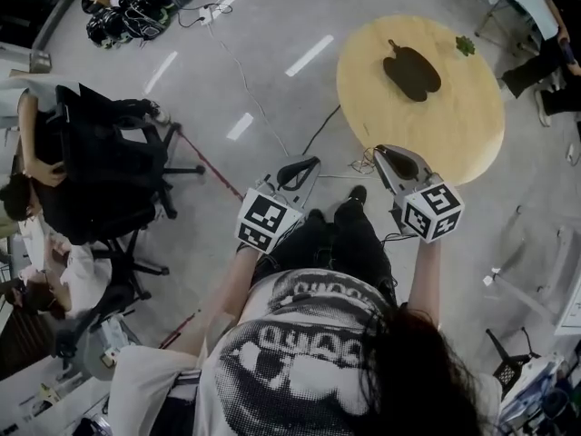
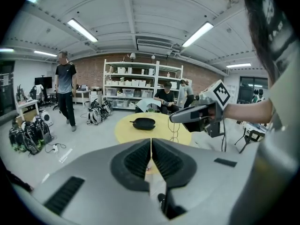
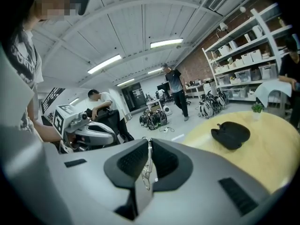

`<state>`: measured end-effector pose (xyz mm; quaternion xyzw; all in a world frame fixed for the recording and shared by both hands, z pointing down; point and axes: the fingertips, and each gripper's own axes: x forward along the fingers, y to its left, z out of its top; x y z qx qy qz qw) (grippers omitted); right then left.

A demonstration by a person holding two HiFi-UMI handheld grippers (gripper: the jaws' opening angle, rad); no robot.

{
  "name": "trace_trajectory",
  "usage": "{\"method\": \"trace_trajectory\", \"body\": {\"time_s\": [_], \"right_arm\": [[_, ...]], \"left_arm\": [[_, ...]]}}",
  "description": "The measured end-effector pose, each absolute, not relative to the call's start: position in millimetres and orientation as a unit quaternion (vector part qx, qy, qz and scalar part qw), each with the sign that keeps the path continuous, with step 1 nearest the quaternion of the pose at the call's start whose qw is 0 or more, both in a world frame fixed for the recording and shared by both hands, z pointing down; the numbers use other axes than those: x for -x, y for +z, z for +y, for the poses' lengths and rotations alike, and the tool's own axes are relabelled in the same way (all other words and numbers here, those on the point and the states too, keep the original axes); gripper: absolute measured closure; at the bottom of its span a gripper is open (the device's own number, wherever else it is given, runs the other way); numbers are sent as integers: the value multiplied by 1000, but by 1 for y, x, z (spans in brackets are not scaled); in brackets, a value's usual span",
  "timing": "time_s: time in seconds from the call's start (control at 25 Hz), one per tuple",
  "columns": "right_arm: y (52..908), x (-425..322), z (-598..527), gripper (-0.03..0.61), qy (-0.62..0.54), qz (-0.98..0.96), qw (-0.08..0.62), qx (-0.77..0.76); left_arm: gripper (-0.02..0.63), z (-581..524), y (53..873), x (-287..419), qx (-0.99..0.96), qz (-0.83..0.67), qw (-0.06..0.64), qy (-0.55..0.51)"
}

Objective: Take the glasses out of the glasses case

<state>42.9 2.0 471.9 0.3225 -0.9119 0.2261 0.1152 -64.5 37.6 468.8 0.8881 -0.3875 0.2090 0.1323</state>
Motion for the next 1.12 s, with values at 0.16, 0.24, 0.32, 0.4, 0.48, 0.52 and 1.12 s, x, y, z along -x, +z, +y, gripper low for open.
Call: {"method": "trace_trajectory", "body": {"time_s": [0.16, 0.24, 0.32, 0.4, 0.48, 0.52, 1.12], "right_arm": [[474, -18, 42, 557, 232, -907, 122, -330], [476, -7, 60, 557, 236, -905, 124, -333], [477, 1, 75, 557, 237, -903, 125, -336], [477, 6, 86, 557, 235, -902, 127, -340], [476, 9, 97, 557, 231, -901, 129, -344], [476, 11, 101, 557, 230, -900, 129, -346], [479, 16, 134, 558, 218, -898, 143, -353]], "left_arm": [[598, 72, 470, 83, -894, -375, 133, 206], [598, 87, 471, 93, -896, -372, 136, 203], [598, 100, 471, 101, -898, -368, 136, 201], [598, 111, 470, 105, -900, -364, 134, 198], [598, 120, 469, 108, -903, -360, 131, 194], [598, 125, 468, 110, -904, -358, 130, 192], [598, 146, 465, 108, -918, -338, 113, 173]]}}
